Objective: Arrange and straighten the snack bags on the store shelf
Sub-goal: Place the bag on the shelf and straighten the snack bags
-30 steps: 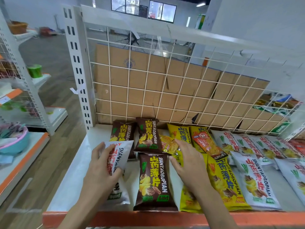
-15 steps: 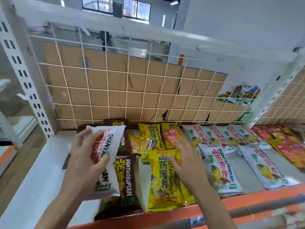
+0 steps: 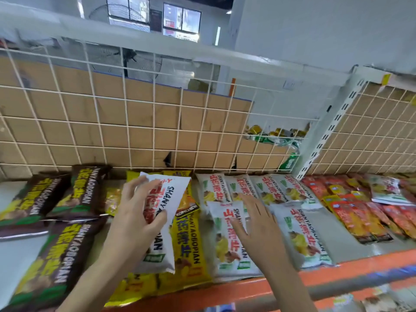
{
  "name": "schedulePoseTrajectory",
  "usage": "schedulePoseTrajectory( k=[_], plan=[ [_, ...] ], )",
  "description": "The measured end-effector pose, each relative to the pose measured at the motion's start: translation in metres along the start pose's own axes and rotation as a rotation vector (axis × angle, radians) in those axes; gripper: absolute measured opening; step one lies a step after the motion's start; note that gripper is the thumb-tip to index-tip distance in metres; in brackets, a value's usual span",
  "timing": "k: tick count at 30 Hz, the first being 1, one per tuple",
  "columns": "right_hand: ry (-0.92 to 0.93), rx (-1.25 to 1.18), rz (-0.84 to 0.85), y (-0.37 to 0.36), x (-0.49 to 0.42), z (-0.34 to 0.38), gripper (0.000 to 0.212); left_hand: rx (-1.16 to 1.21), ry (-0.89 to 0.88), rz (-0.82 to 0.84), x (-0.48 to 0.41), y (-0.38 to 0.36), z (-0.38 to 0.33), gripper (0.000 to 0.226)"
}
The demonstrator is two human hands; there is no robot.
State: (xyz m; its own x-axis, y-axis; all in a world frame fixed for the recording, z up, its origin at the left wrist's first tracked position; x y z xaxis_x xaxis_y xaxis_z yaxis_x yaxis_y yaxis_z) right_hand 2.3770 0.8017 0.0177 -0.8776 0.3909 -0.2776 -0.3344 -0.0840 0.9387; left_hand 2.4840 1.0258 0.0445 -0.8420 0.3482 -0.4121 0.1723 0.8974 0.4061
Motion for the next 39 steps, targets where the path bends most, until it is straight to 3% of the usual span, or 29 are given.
schedulePoseTrajectory(
  k=[3,7,18,26,30,34,39],
  plan=[
    [-0.018,-0.006,0.044,0.004,0.003,-0.038,0.055,0.001,0.003,0.024,0.002,-0.040,-0.013,0.050],
    [-0.044,-0.019,0.032,0.008,0.008,-0.086,0.075,-0.001,-0.007,0.063,0.007,-0.092,-0.034,0.050],
    [-0.068,0.019,-0.013,0.027,0.020,-0.159,0.065,0.045,0.086,0.200,0.013,-0.214,-0.070,0.051],
    [-0.085,0.003,-0.039,0.033,0.015,-0.176,0.061,-0.014,0.224,0.165,0.017,-0.261,-0.058,0.055],
    [-0.078,-0.011,-0.039,0.032,0.011,-0.180,0.058,-0.190,0.236,0.184,0.019,-0.274,-0.054,0.053],
    [-0.053,-0.023,0.008,0.028,0.008,-0.180,0.062,-0.480,0.087,0.192,0.026,-0.281,-0.052,0.052],
    [-0.028,-0.029,0.025,0.023,0.003,-0.178,0.060,-0.600,0.106,0.388,0.035,-0.293,-0.041,0.064]
  ],
)
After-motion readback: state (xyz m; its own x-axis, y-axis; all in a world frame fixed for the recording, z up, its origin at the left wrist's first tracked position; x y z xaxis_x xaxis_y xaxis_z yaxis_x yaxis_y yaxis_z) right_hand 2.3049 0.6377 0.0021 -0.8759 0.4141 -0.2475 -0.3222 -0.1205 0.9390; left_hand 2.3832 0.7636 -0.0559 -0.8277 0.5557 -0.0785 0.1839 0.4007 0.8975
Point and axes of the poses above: each hand's wrist, its own x-axis away from the middle knuckle, its own y-axis out of the back of the hand, z = x × y, the point moved 7 cm from there along -x, towards the middle knuckle, and after that the axes turned 8 degrees about x, right-handed, at the moved point
